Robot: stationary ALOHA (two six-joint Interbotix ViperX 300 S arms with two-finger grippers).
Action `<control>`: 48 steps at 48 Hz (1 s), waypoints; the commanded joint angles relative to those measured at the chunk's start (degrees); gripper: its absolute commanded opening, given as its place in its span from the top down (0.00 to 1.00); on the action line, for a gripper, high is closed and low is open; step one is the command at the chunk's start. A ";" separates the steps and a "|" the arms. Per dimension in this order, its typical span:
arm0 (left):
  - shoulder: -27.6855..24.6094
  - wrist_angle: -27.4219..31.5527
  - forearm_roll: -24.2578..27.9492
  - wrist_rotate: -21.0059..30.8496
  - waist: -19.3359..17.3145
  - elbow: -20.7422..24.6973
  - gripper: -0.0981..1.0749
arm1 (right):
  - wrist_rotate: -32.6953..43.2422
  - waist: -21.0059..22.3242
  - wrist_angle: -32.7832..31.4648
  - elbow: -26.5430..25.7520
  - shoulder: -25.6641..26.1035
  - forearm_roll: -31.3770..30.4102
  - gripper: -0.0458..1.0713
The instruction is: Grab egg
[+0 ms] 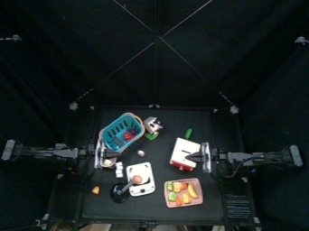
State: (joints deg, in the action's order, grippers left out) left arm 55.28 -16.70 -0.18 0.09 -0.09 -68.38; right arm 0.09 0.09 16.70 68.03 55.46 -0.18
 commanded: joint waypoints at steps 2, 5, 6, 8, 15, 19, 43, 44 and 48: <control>-1.05 -1.05 0.00 0.00 0.44 0.18 0.86 | 0.09 0.53 0.26 -0.88 -1.85 -0.18 0.90; -1.05 -1.41 0.00 0.09 0.44 -0.09 0.90 | 0.35 0.70 0.18 -0.79 -2.90 -0.44 0.92; -1.05 -1.58 0.00 0.09 0.44 -0.09 0.91 | 0.35 0.88 0.26 -0.88 -3.60 -0.53 0.93; -1.05 -1.76 0.00 0.09 0.44 -0.09 0.92 | 0.44 0.97 0.26 -0.97 -4.48 -0.53 0.93; -1.05 -1.93 0.00 0.00 0.53 -0.09 0.92 | 0.44 1.05 0.26 -1.67 -7.12 -0.26 0.93; -1.05 -1.93 0.00 0.00 0.53 -0.18 0.92 | 0.88 1.05 0.44 -2.02 -8.17 0.00 0.93; -8.44 -2.02 0.00 -0.09 6.94 0.44 0.77 | 10.63 -0.44 0.70 -5.63 -16.17 1.05 0.93; -8.88 -2.02 0.00 -0.09 7.21 0.53 0.76 | 10.90 -0.62 0.70 -5.89 -16.61 0.97 0.93; -10.63 -2.02 0.00 -0.09 7.82 0.97 0.69 | 11.51 -1.05 0.70 -6.94 -18.19 0.97 0.93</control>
State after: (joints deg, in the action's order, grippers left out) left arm 46.23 -18.19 -0.09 0.09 7.03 -69.79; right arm 11.43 -0.35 16.79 63.46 38.14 0.88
